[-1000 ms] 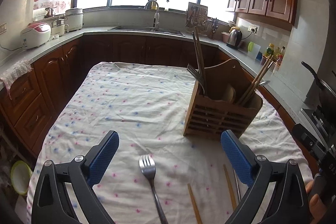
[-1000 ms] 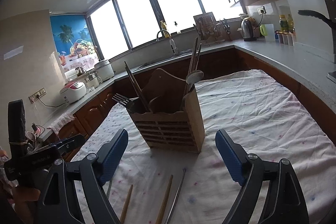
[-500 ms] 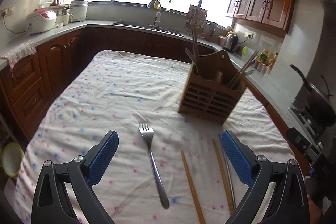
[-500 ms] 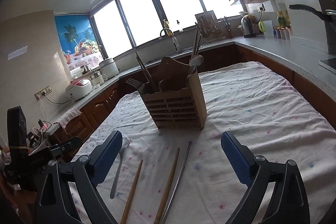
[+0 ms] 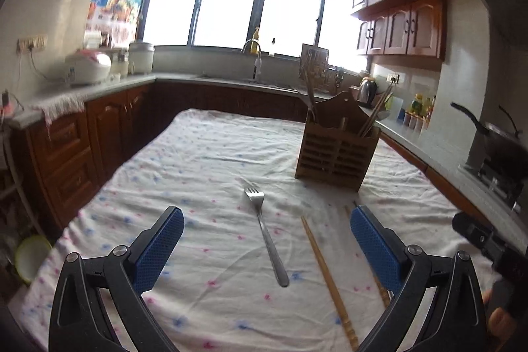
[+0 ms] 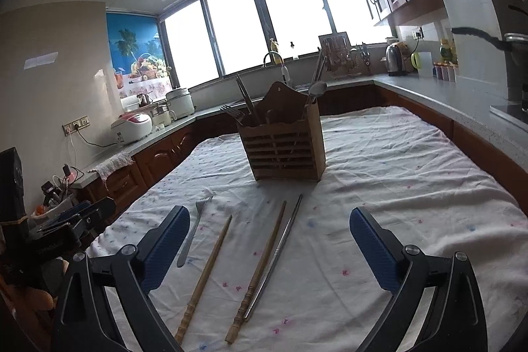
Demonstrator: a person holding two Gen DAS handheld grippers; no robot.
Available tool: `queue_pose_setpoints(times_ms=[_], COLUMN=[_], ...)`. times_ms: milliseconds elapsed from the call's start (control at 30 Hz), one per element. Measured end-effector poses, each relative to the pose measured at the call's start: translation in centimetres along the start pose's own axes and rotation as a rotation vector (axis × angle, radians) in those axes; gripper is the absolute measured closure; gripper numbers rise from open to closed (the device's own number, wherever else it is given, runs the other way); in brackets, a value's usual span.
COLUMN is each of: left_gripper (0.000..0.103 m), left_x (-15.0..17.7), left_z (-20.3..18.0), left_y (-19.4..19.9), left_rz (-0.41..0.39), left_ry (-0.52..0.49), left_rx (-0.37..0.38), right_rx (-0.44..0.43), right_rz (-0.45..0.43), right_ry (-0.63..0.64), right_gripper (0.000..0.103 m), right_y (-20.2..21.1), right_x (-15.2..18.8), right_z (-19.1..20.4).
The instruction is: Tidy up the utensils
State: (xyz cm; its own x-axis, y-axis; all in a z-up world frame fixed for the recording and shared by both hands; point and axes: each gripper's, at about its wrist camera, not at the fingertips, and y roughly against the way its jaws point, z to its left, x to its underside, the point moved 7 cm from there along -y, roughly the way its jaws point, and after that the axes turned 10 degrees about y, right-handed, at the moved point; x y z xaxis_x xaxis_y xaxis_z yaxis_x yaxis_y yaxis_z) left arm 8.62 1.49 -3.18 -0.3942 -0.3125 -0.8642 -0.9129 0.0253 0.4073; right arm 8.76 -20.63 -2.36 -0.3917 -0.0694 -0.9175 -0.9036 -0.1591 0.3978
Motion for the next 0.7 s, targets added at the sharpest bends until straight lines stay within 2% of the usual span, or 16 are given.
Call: queue_pose_setpoints(times_ms=[67, 167, 233, 333, 433, 533, 700], left_gripper=[0.001, 0.001, 0.001, 0.001, 0.001, 0.001, 0.001], left_x=[-0.2, -0.9, -0.5, 0.8, 2.5, 4.0, 4.6], left_z=[-1.0, -1.9, -2.2, -2.4, -2.0, -1.8, -1.5], left_y=[1.5, 4.2, 4.9, 5.4, 4.4, 3.4, 2.7], left_rz=[-0.003, -0.086, -0.100, -0.115, -0.085, -0.070, -0.049], left_ry=[-0.063, -0.124, -0.137, -0.124, -0.114, -0.133, -0.138], left_rx=[-0.001, -0.033, -0.043, -0.042, -0.048, -0.068, -0.084], right_rx=[0.010, 0.045, 0.073, 0.119, 0.146, 0.145, 0.146], right_rz=[-0.041, -0.121, -0.155, -0.156, -0.142, -0.145, -0.131], right_ry=[0.031, 0.088, 0.116, 0.129, 0.111, 0.096, 0.094], right_gripper=[0.000, 0.000, 0.000, 0.000, 0.000, 0.000, 0.000], right_y=[1.5, 4.0, 4.8, 4.5, 3.8, 3.8, 3.7], right_x=[-1.3, -2.8, -2.7, -0.9, 1.1, 2.3, 3.0], right_z=[0.3, 0.8, 1.1, 1.3, 1.1, 1.0, 1.0])
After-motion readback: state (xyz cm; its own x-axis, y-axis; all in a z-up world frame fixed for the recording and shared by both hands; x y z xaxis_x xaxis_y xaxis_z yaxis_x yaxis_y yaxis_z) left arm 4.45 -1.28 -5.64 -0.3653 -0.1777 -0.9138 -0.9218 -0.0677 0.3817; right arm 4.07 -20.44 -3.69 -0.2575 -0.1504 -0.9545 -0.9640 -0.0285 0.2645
